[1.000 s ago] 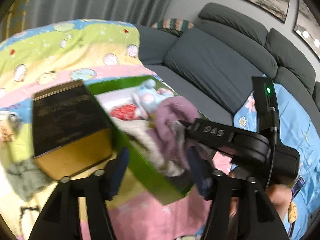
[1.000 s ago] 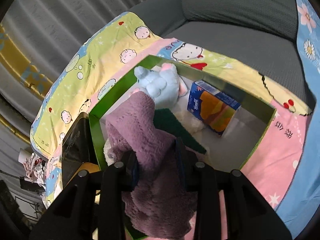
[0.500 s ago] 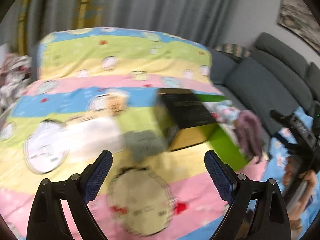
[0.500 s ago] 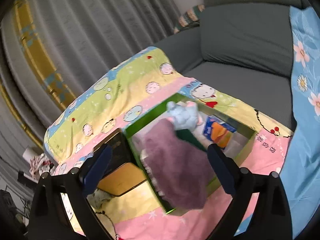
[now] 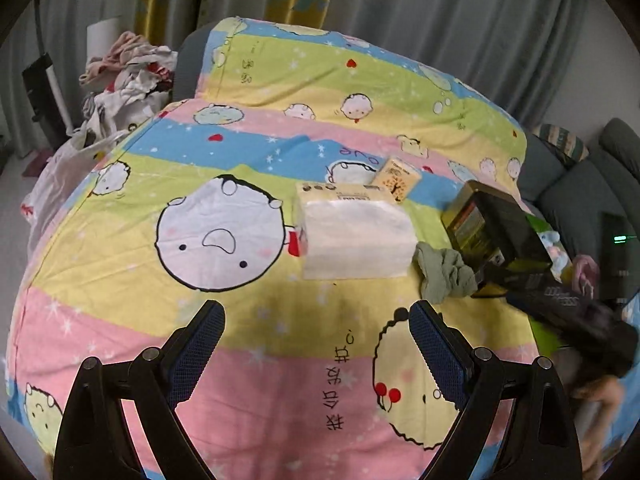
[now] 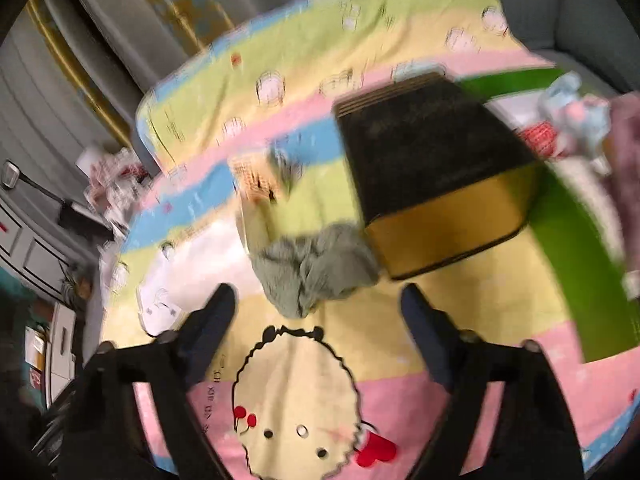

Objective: Organize soft objects
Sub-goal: 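Reach the right tool to the grey-green cloth and grasp it, then carry the grey-green cloth with the right tool over the box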

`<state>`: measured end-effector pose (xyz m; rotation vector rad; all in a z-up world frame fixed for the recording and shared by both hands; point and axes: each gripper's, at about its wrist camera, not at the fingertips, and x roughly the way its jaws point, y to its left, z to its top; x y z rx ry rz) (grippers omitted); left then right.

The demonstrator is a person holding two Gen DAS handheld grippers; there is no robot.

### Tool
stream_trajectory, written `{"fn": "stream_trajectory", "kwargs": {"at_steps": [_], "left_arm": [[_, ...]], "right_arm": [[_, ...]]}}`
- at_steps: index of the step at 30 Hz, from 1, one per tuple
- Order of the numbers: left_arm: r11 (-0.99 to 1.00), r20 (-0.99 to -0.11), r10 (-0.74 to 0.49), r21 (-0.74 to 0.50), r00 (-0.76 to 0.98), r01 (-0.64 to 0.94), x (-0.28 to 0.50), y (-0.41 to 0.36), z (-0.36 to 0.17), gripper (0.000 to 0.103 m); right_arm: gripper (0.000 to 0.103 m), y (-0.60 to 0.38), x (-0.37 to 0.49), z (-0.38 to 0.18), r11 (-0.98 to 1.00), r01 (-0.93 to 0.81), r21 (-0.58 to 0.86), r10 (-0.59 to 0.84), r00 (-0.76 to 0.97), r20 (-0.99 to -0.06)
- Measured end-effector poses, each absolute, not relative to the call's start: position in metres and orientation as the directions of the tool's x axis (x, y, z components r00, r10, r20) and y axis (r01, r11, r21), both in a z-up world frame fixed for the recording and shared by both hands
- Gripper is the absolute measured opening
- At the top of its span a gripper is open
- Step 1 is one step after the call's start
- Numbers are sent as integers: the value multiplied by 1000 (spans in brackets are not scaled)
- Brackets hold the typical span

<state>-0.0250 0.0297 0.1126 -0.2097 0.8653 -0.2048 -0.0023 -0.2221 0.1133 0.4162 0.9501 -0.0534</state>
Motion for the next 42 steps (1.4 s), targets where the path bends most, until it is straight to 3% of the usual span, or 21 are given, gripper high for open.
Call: {"fn": "stream_trajectory", "kwargs": {"at_steps": [2,5,11,15,24,26,28,30,33,37,40,42], "left_arm": [[958,-730,-268,-271,629,93,-24,31,113,93],[964,-737,-245,-253,630,79,-23,35,112,93],[968,-743,-229,-245,628,63,-20,40,109,93],[969,-746,-222,-239,628,59,-20,41,109,93],[973,-765,-213,-225,607,58,-20,37,105,93],[972,-768,-213,-228,604,53,-20,37,104,93],[971,-773,-217,-234,596,50,-20,36,102,93],[967,-776,-235,-247,585,60,-20,35,99,93],[951,-772,-295,-294,564,95,-18,31,97,93],[922,-781,-382,-360,495,144,-17,16,85,93],[906,-801,-422,-384,424,177,-17,-1,73,82],[903,-810,-430,-386,398,188,-17,-11,67,76]], "right_arm": [[69,-216,12,97,914,246,323,137,562,-815],[60,-199,26,82,947,238,215,57,533,-844],[20,-190,33,70,972,202,122,-2,524,-852],[14,-189,19,81,966,169,195,81,519,-851],[18,-152,-21,93,923,7,384,346,419,-840],[28,-149,-23,94,919,-2,394,363,395,-844],[53,-152,-25,99,921,11,390,350,416,-839],[67,-161,-27,106,917,32,398,343,444,-828],[79,-175,-30,117,908,43,416,340,506,-793],[80,-187,-24,111,896,83,435,334,517,-788],[80,-186,-14,97,902,78,425,338,487,-805],[73,-182,-9,89,903,62,426,354,457,-816]]}}
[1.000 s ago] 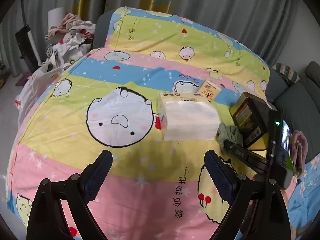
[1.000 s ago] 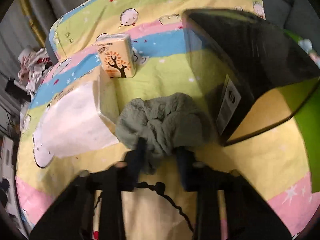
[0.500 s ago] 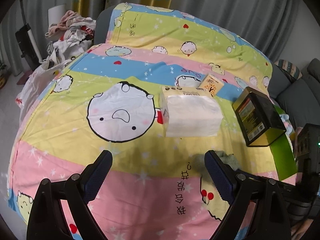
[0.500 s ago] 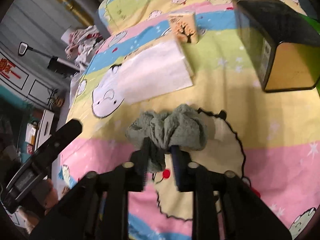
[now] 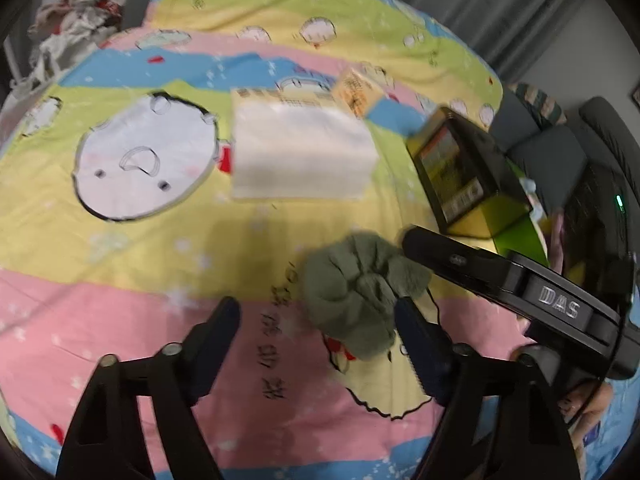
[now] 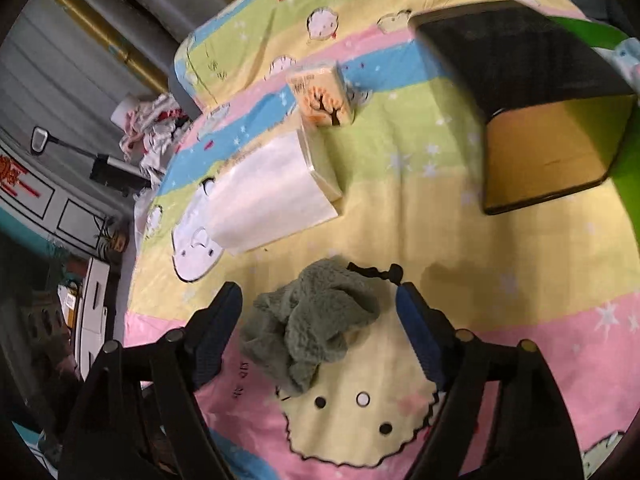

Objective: Organize soft objects
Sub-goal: 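Carry the grey-green cloth with the right tool over the box, then lower the cloth into the box and open the right tool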

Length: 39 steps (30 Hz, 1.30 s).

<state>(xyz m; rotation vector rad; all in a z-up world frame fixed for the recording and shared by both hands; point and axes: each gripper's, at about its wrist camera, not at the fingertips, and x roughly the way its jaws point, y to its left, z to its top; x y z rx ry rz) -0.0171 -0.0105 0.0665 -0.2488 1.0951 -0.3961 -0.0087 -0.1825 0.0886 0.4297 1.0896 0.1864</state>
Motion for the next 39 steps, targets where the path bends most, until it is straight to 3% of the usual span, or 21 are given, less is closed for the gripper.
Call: {"fn": "stream_trajectory", "kwargs": {"at_steps": [2,3,5,6,8,9,11,17,21,29,36,39], "left_arm": [[897,-818,-442,-392,368,207,-15,-21,58,71],[896,-824,-442,-392,354,208,-14,-25,52,57],[899,-839,-436,-391,326,197,-9,-31,41,41],[900,-840,-434,-388,325,198,-7,-34,37,38],[907,-829,-418,-356,373,224,-7,-41,41,33],[902,-817,-428,-357,388,244,-6,-46,45,24],[891,-807,-449,-368,384,266,-4,-52,52,19],[833,-702,-545,-393,458,389,-5,-92,104,19],[784,-624,-598,-327,503,527,-9,-143,146,19],[610,-501,-757,-310,421,729,-8,-246,193,19],[535,-511,-796,-344,324,772,6,-316,182,19],[550,-570,-764,-331,302,767,11,-340,162,19]], "right_arm": [[65,-180,-3,77,895,56,442,381,418,-824],[60,-180,-1,73,893,59,445,386,406,-828],[49,-180,1,63,896,65,439,384,379,-842],[39,-179,1,60,902,65,426,375,368,-850],[33,-179,-1,60,907,47,418,372,375,-849],[28,-179,-2,61,902,38,429,386,370,-845],[17,-183,-3,66,893,33,449,404,381,-831],[15,-232,-18,122,881,62,469,361,553,-751],[16,-280,-37,166,867,104,488,297,678,-672],[16,-371,-73,229,846,248,472,72,824,-562],[16,-428,-77,232,813,384,439,-79,819,-569],[16,-446,-71,213,790,437,430,-104,787,-608]]}}
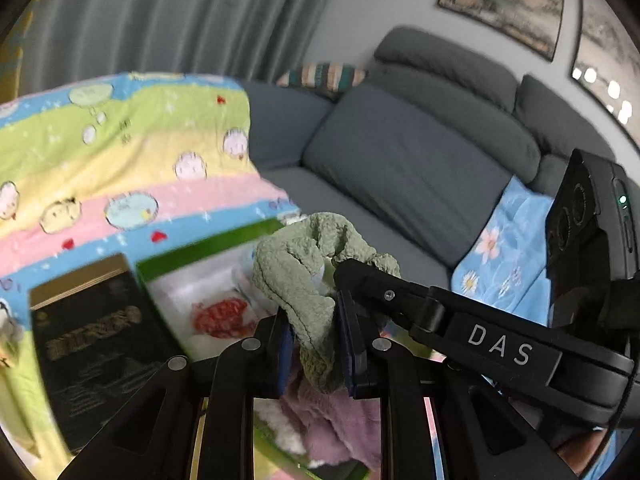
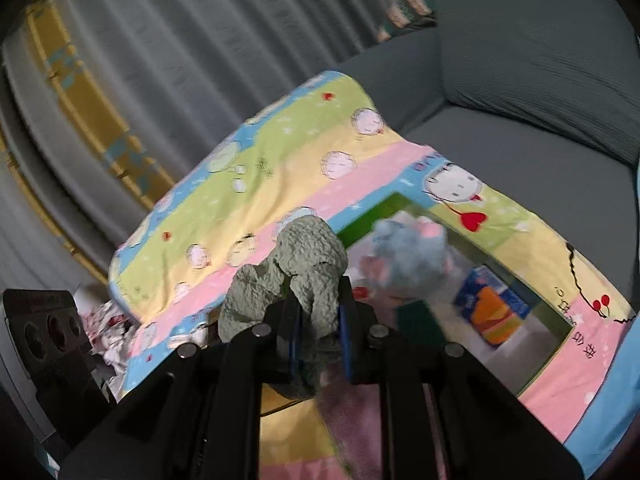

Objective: Organize soft objects
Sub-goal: 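Lower the cloth into the box and open the right tool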

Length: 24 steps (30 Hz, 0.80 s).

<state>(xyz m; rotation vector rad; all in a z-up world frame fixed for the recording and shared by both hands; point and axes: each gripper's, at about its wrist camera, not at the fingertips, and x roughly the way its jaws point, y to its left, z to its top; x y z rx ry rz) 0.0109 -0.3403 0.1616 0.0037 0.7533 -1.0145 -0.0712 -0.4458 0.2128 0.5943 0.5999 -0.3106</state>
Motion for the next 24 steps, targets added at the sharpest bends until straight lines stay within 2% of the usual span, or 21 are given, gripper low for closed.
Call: {"fn": "stream_trajectory", "kwargs": {"at_steps": [4,11,14,16,17,19,21,23,24], "left_arm": [[576,-622,-725,-310,297,757,12,-361,140,19],[618,-678,-666,-270,310,738,13,-370,120,19],[622,-692,-656,-269,301,735,12,-370,119,20],[623,-699,-651,-270,296,734,14,-368,123,22],[623,-702,-649,-269,293,735,13,-365,126,27],[627,-695,-652,-271,302,730,11,-359,131,37],[623,-679,-666,-278,309,731,8,-349,138,60],[629,-668,-668,-270,328,729,5,-338,144,76],[631,-664,-668,-265,336,729,3,-334,147,78]], "right_arm": [[16,-462,-61,187,770,495,402,-110,724,-681],[18,-477,-53,163,737,531,418,-70,675,-734],[23,-472,-53,164,739,553,384,-98,653,-751],[32,-470,-55,168,748,554,366,-123,657,-744],[35,-468,-58,172,752,553,360,-135,663,-736],[50,-466,-65,177,754,555,352,-161,675,-720],[59,-463,-75,186,757,562,333,-204,688,-696],[67,-460,-85,196,759,569,315,-242,696,-676],[73,-460,-87,199,760,574,304,-255,694,-673]]}}
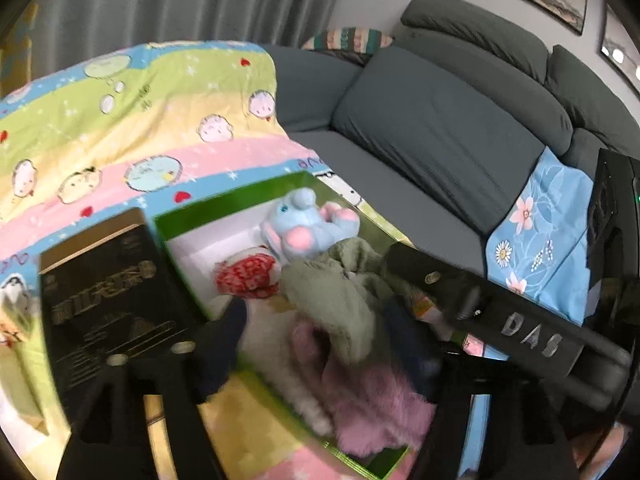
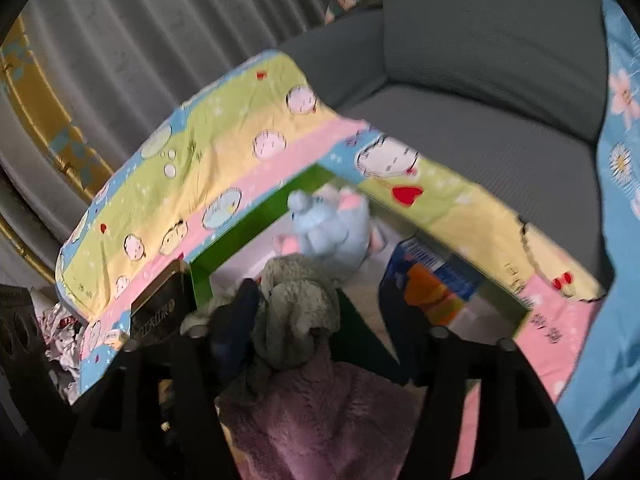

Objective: Organize soft objects
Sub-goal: 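Lower the cloth into the box and open the right tool, then reach the right tool to the small wrapped bar and grasp it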

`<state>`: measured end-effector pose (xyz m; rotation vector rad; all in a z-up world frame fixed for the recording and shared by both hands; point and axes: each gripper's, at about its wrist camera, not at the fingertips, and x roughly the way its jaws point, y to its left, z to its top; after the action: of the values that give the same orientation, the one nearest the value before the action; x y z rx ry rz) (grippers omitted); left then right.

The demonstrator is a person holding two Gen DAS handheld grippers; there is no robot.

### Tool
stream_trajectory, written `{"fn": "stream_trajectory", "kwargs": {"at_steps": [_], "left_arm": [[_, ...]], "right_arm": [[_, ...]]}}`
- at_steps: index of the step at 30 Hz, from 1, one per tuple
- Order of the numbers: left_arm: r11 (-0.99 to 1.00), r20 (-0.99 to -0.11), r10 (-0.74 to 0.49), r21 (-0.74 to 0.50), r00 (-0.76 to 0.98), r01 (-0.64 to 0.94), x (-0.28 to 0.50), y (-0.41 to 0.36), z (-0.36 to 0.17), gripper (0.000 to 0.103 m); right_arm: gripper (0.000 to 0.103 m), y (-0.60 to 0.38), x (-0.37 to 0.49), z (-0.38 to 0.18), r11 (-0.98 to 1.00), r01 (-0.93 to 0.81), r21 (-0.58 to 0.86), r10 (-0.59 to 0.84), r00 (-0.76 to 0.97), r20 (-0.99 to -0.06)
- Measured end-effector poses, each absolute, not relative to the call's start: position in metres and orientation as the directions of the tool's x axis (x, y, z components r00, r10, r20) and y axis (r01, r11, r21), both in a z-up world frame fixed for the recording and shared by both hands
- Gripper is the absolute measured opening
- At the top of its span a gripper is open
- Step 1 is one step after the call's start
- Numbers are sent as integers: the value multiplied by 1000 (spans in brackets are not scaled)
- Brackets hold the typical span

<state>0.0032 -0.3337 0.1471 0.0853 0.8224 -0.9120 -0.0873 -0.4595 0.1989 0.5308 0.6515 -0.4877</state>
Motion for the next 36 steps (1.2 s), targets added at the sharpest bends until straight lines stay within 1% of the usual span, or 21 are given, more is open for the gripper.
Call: {"fn": "stream_trajectory", "kwargs": {"at_steps": [1,5,6,7,11,14,17,18,22,24,27,30,34,36], "left_arm": [[635,-659,-667,-259,348,728,2,-328,150,78],[652,-659,-660,-263,361,711,-1,-303,163,78],[655,-652,-664,-270,367,706,-2,-295,166,78],[656,-646,-667,-273,371,703,-3,-289,168,79],[652,-610,-695,-314,380,690,-10,-254,176,79],[662,-596,-699,-333,394,672,-15,-228,181,79],[688,-594,-686,-338,421,642,-19,-199,184,89],[696,-593,-680,-338,431,634,-20,-193,185,90],[747,-607,-636,-326,477,580,-21,-155,183,90],[780,-612,-599,-300,516,549,-24,-132,182,90],[825,-626,-542,-268,561,498,-25,-104,177,90],[864,-642,-488,-260,592,432,-21,-70,168,90],[906,-656,-417,-250,629,341,-13,-30,151,90],[923,-658,-382,-243,649,297,-9,-13,140,90]], "right_arm": [[80,-458,-90,202,761,580,291,-269,690,-672],[83,-451,-104,216,760,602,247,-338,690,-640],[87,-449,-109,218,759,599,256,-338,698,-631],[89,-448,-112,219,759,594,265,-333,705,-626],[89,-435,-130,221,759,560,331,-287,745,-602],[89,-419,-132,223,769,568,293,-314,735,-601],[89,-408,-127,228,792,550,265,-315,740,-594],[89,-404,-126,229,799,541,261,-311,745,-591],[89,-388,-125,232,817,529,230,-316,745,-588],[90,-378,-124,235,829,522,202,-327,745,-581],[93,-364,-122,238,848,497,182,-320,755,-572],[97,-347,-116,239,870,468,152,-311,763,-567],[98,-322,-107,237,895,435,97,-307,760,-573],[98,-309,-98,234,911,400,98,-273,766,-581]]}}
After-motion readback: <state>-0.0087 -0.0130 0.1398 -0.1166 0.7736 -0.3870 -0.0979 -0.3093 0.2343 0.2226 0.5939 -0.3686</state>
